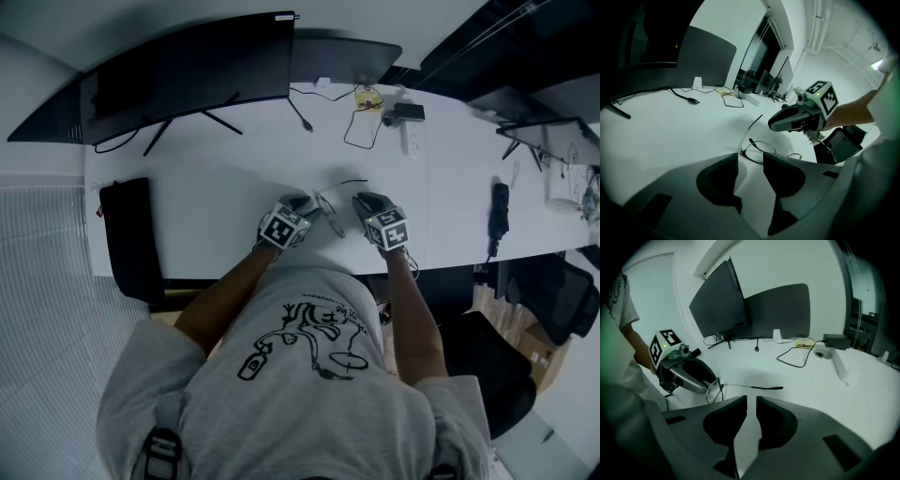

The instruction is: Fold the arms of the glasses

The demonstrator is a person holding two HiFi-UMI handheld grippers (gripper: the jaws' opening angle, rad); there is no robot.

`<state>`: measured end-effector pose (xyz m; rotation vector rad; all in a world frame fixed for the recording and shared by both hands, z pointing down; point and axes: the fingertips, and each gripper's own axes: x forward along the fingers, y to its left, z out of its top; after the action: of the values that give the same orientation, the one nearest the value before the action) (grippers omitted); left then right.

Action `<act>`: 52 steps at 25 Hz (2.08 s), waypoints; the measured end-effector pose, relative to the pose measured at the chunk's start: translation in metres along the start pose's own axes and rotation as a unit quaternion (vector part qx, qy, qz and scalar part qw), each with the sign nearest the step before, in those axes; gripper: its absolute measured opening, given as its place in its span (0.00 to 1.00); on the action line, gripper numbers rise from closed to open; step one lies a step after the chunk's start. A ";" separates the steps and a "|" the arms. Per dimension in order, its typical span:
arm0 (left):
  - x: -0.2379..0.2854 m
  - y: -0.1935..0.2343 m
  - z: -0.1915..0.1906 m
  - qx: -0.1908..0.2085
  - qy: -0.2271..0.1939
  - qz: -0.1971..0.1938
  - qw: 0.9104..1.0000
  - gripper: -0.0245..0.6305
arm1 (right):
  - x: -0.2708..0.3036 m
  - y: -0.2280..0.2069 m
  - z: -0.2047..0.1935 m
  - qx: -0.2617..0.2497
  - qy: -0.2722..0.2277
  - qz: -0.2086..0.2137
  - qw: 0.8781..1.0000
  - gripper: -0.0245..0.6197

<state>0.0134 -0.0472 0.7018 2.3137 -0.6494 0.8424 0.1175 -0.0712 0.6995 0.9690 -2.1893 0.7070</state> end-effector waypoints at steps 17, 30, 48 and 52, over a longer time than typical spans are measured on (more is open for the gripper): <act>0.002 -0.010 0.019 -0.061 -0.022 -0.025 0.998 0.45 | 0.005 -0.053 0.029 0.060 -0.032 -0.015 0.998 0.22; 0.008 -0.009 0.017 -0.059 -0.014 -0.010 0.998 0.45 | 0.011 -0.046 0.024 0.057 -0.017 0.004 0.998 0.19; 0.010 -0.005 0.010 -0.063 -0.007 0.000 0.998 0.42 | 0.005 -0.035 0.008 0.063 -0.010 0.007 0.998 0.16; 0.009 -0.005 0.010 -0.067 -0.008 -0.002 0.998 0.41 | 0.004 -0.033 0.007 0.061 -0.013 0.007 0.998 0.16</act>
<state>0.0273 -0.0526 0.6999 2.2025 -0.6871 0.7555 0.1387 -0.0975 0.7050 1.0304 -2.1987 0.8472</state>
